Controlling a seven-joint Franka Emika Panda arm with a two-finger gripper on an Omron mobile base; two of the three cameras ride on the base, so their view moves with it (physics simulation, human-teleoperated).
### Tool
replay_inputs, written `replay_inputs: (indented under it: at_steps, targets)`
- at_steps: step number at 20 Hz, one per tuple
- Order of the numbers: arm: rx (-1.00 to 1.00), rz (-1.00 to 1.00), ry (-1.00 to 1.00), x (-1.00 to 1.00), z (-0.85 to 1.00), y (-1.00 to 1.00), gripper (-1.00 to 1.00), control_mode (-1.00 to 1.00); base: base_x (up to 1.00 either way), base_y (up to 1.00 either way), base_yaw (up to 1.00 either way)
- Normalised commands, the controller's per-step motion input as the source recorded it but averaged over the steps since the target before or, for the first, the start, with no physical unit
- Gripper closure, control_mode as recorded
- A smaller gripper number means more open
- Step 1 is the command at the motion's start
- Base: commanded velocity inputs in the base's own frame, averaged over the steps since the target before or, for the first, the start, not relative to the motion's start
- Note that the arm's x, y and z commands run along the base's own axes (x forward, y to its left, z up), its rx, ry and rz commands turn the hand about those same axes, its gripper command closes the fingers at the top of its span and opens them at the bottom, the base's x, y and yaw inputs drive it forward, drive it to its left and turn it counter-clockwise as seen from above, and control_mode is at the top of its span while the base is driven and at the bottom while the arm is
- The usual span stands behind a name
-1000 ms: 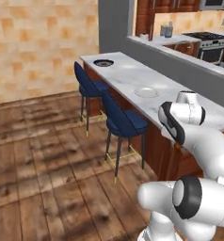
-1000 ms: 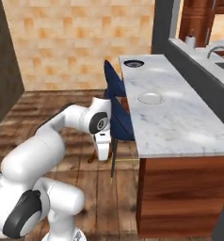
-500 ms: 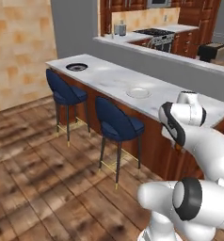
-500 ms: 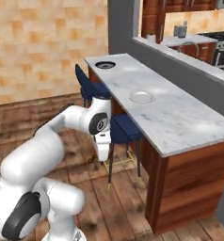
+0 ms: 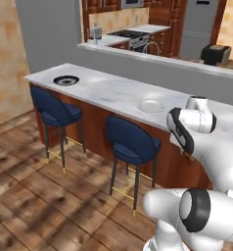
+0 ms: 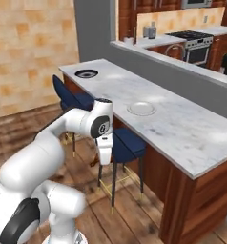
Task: Take the chicken drumsticks from the pan and place one on each plate on the dining counter.
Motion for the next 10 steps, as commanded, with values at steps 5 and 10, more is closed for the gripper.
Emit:
replay_inputs:
  at_steps: [5,10]
  targets:
    - [0.00,0.00,0.00,0.00,0.00,0.00,1.00,1.00,0.44,1.00,-0.39]
    - [0.00,0.00,0.00,0.00,0.00,0.00,1.00,1.00,0.32,1.00,-0.40]
